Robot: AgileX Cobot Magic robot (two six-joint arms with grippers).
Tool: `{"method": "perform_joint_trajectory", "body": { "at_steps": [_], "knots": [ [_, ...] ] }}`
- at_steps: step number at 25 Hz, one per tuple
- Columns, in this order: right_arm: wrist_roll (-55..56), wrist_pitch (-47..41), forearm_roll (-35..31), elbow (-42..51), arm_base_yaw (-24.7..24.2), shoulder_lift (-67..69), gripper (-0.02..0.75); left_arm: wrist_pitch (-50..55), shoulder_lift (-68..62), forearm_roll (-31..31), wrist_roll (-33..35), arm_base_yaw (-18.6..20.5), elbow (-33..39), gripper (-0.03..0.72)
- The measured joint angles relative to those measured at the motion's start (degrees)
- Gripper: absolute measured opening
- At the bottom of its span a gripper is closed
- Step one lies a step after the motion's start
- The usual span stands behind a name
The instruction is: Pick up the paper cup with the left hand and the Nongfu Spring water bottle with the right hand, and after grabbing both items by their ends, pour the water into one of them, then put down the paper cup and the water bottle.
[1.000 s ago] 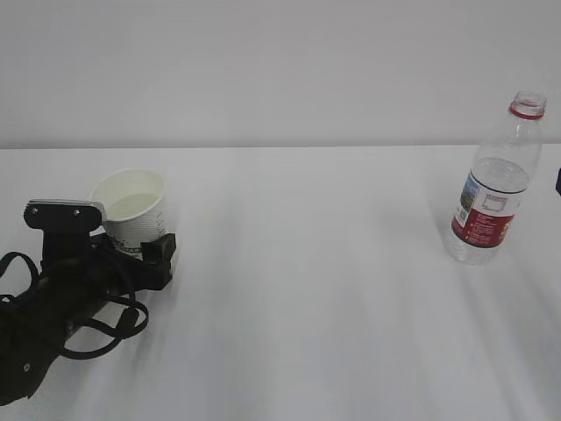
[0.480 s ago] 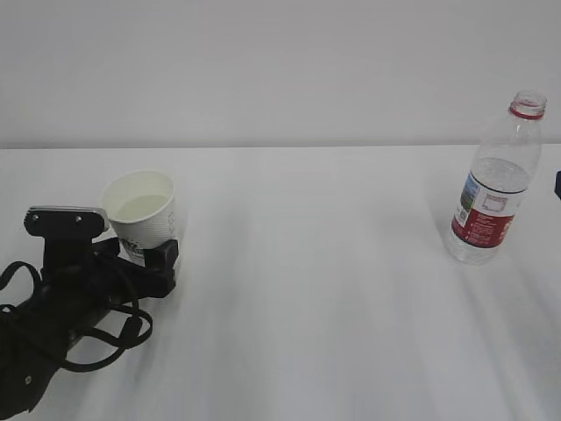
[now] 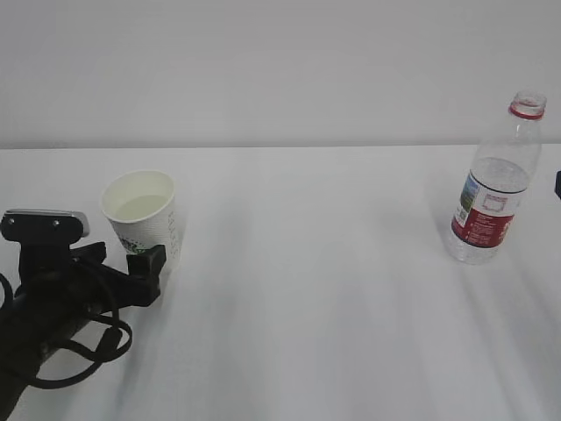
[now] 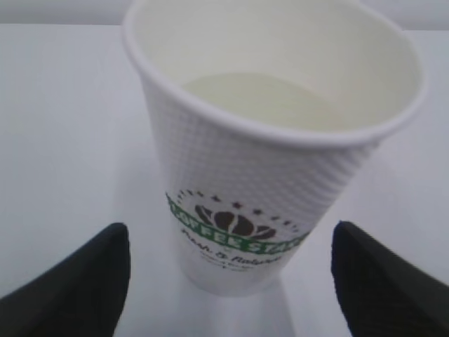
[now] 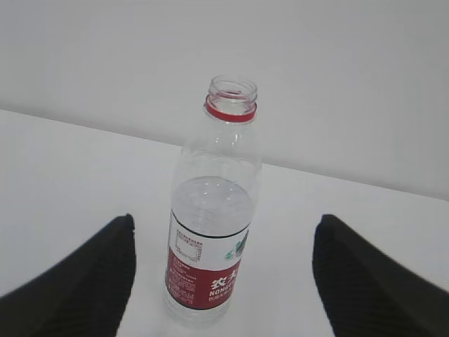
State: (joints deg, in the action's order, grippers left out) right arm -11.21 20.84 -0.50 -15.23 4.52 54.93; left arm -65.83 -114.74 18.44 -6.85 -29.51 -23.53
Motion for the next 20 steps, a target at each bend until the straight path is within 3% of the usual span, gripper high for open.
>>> {"method": "perform_joint_trajectory", "body": {
  "at_steps": [11,20],
  "knots": [
    [0.0,0.2,0.0,0.0,0.0,0.0,0.592,-0.1,3.0,-0.2,0.0,-0.4,2.4,0.59],
    [0.0,6.9,0.0,0.0,0.0,0.0,0.591,-0.1,3.6,-1.1,-0.1,-0.4,2.4,0.58]
  ]
}}
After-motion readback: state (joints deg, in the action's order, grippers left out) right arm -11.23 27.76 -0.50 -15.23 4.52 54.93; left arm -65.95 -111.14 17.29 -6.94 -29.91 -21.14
